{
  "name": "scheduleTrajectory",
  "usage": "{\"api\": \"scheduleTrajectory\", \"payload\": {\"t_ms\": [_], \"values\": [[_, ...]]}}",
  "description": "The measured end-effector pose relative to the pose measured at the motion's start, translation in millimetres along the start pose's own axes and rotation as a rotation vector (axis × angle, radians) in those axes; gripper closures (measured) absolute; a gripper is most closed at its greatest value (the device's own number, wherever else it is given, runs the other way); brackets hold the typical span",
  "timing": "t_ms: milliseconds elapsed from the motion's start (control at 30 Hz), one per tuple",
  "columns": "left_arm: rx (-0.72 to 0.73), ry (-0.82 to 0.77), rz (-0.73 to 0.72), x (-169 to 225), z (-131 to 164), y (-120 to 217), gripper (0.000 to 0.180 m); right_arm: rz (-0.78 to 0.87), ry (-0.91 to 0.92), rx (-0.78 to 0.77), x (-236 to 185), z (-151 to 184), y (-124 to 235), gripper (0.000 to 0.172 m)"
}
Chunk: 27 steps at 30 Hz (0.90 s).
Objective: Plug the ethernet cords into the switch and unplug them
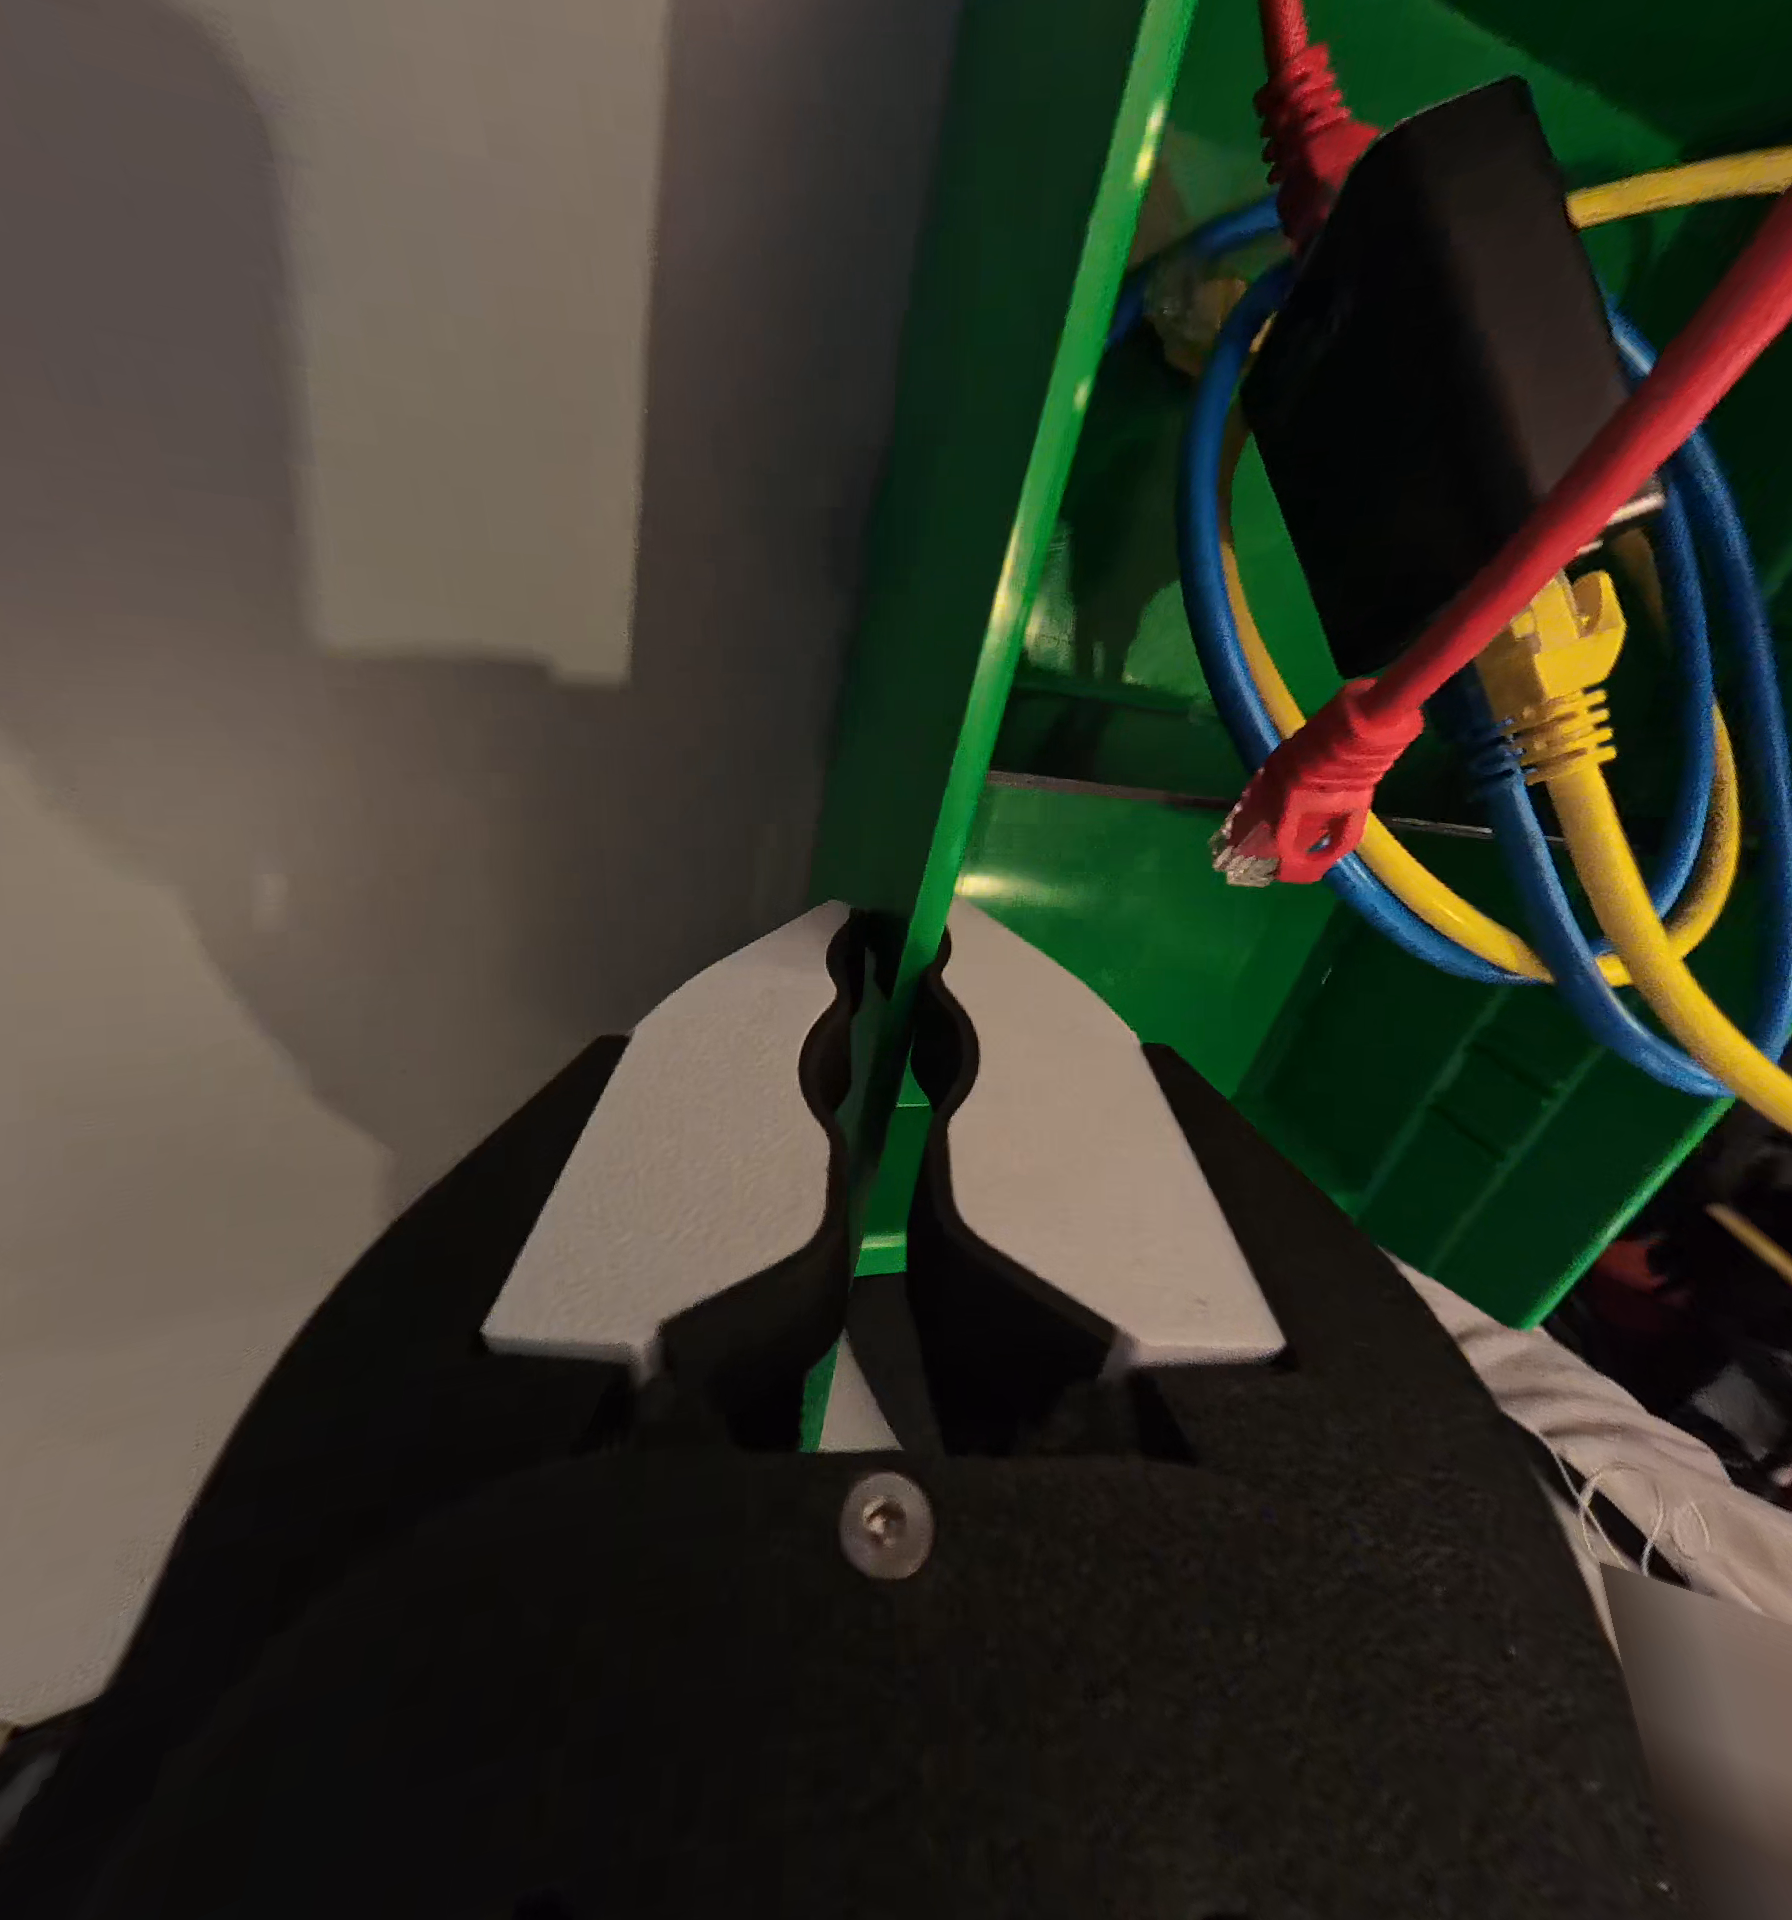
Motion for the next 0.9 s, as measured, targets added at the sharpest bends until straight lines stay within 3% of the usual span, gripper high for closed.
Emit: {"api": "scheduleTrajectory", "payload": {"t_ms": [267,333,633,800,900], "values": [[0.074,0.150,0.015,-65.4,29.9,12.5,0.175,0.091,0.076,-0.092,-44.6,-22.6,-52.4,0.167],[0.093,0.197,0.029,-77.9,37.7,14.7,0.174,0.157,0.114,-0.087,-52.2,-27.7,-53.9,0.168],[0.116,0.229,0.011,-113.2,56.5,21.9,0.174,0.149,0.075,-0.131,-65.5,-27.6,-60.7,0.167],[0.104,0.137,-0.067,-119.6,58.6,24.4,0.177,0.158,0.046,-0.121,-55.6,-25.6,-55.7,0.166],[0.115,0.158,-0.043,-122.9,59.5,24.5,0.176,0.155,0.045,-0.125,-53.2,-21.6,-54.1,0.166]]}}
Point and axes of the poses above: each gripper's, where its closed fingertips meet, y back along the fingers, z out of its underside, x = y × z across the jaws, the point moved 9 cm from there along y, back along the fingers, and after that the axes turned 6 degrees about -z, right-handed, at the moved point
